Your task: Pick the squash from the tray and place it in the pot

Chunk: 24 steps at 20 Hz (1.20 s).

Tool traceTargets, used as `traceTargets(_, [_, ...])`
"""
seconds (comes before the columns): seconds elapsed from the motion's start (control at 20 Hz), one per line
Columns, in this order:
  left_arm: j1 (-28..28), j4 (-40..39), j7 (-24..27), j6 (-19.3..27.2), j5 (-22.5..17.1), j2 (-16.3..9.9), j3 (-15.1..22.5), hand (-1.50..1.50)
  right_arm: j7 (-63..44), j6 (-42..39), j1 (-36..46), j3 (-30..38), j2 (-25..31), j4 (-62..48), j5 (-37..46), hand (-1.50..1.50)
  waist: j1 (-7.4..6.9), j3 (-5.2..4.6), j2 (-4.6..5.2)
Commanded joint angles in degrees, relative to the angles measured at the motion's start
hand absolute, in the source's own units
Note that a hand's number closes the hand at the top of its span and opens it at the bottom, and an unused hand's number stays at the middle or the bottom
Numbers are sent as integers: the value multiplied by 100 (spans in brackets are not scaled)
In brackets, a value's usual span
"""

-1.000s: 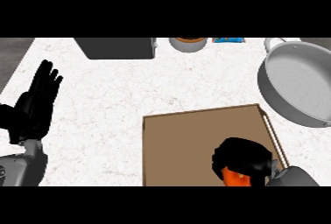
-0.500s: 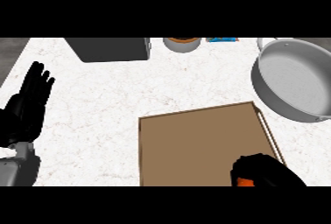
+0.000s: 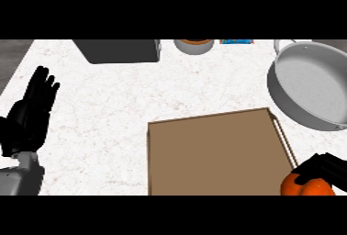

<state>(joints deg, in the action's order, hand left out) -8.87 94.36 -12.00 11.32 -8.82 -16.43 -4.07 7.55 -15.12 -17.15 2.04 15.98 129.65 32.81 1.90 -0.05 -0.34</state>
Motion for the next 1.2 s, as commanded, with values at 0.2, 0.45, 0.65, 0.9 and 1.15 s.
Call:
traceTargets(0.2, [-183, 36, -112, -26, 101, 157, 148, 0, -1260, -511, 855, 2034, 372, 415, -1816, 150, -153, 2, 26])
traceTargets(0.45, [-199, -128, -22, -209, 63, 46, -46, 0, -1108, -652, 1918, 2731, 964, -1344, -2529, 150, -199, 5, 36])
traceTargets(0.65, [-298, 43, -326, -219, 61, 72, -28, 0, -978, -344, 2771, 2446, 1168, -2612, -1885, 150, -248, 6, 49])
traceTargets(0.9, [-101, 86, -58, -153, 268, 247, 38, 0, -706, -235, 3472, 2398, 1267, -3866, -1906, 150, -253, 5, 44])
traceTargets(1.15, [-392, 0, -110, -210, 189, 192, 8, 0, 353, 1067, 3342, 2229, 1683, -4458, -68, 150, -376, 10, 112])
